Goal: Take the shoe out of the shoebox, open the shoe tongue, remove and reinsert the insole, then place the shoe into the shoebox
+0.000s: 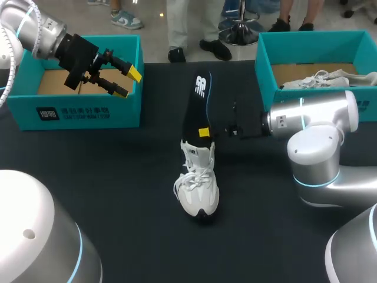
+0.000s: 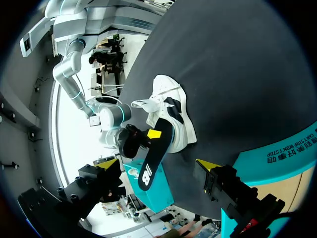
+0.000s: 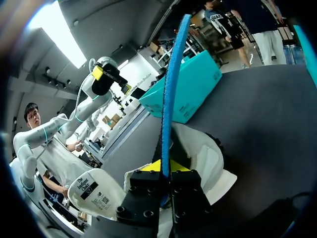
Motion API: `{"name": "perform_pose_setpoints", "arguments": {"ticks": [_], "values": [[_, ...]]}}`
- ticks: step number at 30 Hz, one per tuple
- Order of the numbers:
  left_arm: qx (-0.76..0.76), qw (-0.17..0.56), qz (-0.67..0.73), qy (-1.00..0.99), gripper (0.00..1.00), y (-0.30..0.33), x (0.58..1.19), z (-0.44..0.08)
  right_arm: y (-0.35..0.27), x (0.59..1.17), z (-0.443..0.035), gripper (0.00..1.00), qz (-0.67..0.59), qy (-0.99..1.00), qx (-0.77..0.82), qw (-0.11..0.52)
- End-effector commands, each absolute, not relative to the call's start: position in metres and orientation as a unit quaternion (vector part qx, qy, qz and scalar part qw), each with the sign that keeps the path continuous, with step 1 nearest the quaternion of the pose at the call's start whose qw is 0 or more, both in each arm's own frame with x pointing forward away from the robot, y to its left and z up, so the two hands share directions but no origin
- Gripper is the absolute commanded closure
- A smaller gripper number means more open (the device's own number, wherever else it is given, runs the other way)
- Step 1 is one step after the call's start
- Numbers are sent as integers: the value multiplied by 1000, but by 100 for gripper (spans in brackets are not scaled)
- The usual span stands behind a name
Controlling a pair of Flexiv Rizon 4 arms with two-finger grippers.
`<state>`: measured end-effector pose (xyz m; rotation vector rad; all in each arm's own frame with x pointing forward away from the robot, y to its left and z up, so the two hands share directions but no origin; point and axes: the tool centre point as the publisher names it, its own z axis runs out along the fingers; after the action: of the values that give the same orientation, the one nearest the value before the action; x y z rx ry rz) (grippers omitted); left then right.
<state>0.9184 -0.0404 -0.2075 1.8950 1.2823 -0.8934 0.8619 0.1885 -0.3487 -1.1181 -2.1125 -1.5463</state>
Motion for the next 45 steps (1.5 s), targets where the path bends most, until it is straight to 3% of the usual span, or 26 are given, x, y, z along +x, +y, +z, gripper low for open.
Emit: {"name": "perform_pose_setpoints", "arguments": {"ticks": [1,7,13,17,18,19,45], "values": [[727,335,-341,492,0,-40,918,-207,189,861,-345,65,-537,-736,-388,140],[727,335,-341,492,0,-40,918,-207,188,869,-340,55,-537,-741,-379,134],[727,335,-341,492,0,-40,918,-207,187,880,-331,62,-537,-748,-368,130],[727,335,-341,492,0,-40,918,-207,185,888,-326,75,-539,-750,-362,125],[727,335,-341,492,0,-40,918,-207,184,889,-326,84,-539,-751,-361,125],[727,335,-341,492,0,-40,918,-207,185,890,-325,100,-539,-751,-360,125],[727,335,-341,492,0,-40,918,-207,190,846,-348,100,-531,-744,-375,153]]}}
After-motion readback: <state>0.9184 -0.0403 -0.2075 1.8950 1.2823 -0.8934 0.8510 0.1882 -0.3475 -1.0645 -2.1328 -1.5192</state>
